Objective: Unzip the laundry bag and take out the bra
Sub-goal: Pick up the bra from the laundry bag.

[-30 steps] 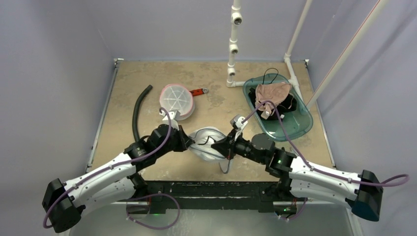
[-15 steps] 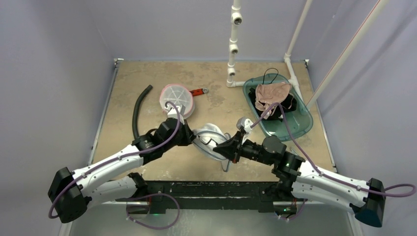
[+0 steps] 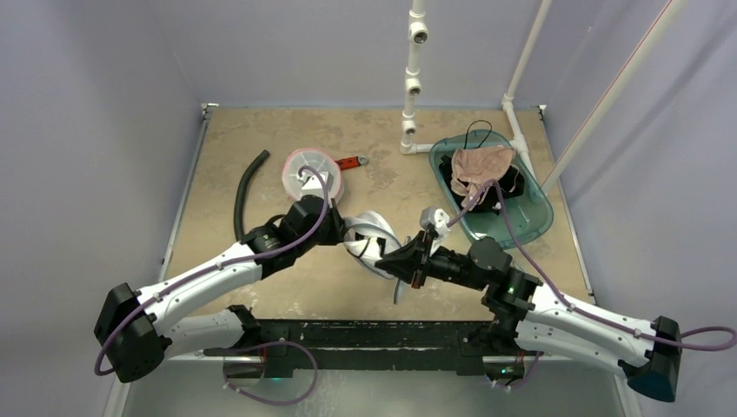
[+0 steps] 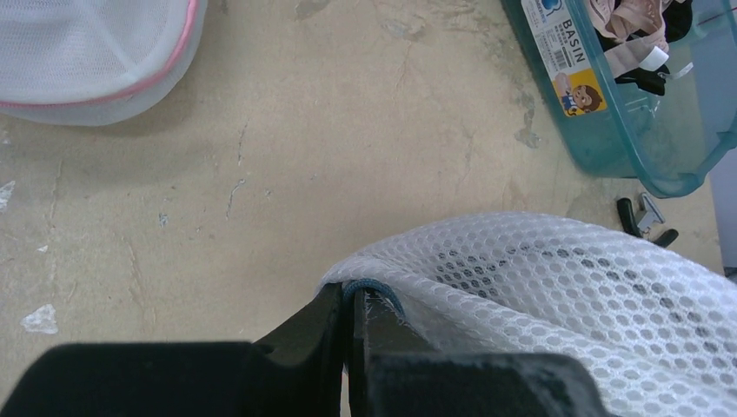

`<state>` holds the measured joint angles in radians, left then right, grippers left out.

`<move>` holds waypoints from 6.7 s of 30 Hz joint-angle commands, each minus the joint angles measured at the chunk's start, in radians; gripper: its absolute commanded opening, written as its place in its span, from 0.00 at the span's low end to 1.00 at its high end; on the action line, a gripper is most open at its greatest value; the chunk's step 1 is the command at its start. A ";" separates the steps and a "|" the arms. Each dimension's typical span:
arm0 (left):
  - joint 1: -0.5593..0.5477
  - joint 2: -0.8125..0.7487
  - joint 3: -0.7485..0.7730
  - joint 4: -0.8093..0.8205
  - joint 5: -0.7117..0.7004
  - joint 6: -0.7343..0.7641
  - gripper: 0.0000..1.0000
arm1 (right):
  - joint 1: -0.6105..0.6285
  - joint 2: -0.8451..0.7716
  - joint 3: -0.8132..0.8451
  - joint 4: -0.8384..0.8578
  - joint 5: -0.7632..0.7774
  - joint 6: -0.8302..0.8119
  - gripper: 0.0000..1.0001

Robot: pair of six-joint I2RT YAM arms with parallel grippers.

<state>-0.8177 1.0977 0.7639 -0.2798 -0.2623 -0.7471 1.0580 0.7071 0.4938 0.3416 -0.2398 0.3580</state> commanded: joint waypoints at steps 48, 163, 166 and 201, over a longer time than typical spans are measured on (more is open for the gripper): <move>0.027 -0.158 -0.220 0.007 0.070 -0.053 0.02 | 0.012 -0.032 0.133 0.227 0.494 0.160 0.00; -0.014 -0.219 -0.407 0.407 0.393 -0.045 0.29 | -0.181 0.062 -0.056 -0.383 0.583 0.532 0.37; -0.014 -0.218 -0.408 0.403 0.387 -0.041 0.24 | -0.182 0.015 -0.049 -0.422 0.568 0.526 0.51; -0.014 -0.227 -0.356 0.255 0.302 -0.014 0.10 | 0.065 0.276 0.092 -0.442 0.411 0.199 0.50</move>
<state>-0.8272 0.8768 0.3721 -0.0353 0.0441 -0.7811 1.1187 0.9562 0.5690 -0.1375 0.1600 0.5816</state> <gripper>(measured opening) 0.106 0.525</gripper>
